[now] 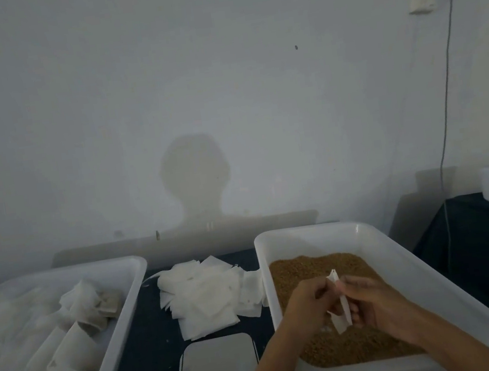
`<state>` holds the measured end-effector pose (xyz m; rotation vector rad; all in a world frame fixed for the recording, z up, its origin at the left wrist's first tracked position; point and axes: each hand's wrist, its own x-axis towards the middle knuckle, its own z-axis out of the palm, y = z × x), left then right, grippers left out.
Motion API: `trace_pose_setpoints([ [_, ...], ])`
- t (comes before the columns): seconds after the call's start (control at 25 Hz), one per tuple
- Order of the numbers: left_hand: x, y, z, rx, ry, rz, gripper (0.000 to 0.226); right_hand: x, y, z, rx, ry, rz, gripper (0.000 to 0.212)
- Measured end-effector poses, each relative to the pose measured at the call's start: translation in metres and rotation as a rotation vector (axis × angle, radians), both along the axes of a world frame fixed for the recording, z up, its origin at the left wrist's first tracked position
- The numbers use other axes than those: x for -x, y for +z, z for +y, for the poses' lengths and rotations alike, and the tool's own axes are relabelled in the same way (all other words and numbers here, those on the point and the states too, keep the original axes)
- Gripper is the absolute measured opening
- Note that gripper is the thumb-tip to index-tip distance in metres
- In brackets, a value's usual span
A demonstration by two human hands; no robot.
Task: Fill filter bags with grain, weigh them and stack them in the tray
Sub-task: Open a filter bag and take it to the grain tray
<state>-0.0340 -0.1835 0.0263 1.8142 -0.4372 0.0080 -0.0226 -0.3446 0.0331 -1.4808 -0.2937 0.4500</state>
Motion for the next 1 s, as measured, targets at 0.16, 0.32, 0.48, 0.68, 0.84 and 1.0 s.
trace_pose_setpoints([
  [0.16,0.001,-0.001,-0.001,0.033,0.001,0.002,0.023,-0.002,-0.004,0.0,0.004,0.041,0.021,0.015],
  [0.32,0.002,-0.004,-0.002,0.029,0.016,0.015,0.032,-0.002,-0.006,0.001,0.004,0.078,0.047,0.011],
  [0.48,0.0,-0.006,-0.001,0.026,0.039,0.017,0.03,-0.002,-0.005,0.003,-0.038,0.051,0.069,0.018],
  [0.68,0.002,-0.005,-0.001,0.085,0.029,0.066,0.042,-0.002,-0.009,0.003,-0.056,0.005,0.056,0.027],
  [0.84,0.001,-0.007,0.0,-0.056,0.046,-0.021,0.023,-0.005,-0.012,0.002,-0.042,-0.063,0.064,0.036],
  [1.0,0.002,-0.006,0.0,-0.017,0.014,0.006,0.019,-0.005,-0.011,0.003,-0.071,-0.076,0.091,0.029],
])
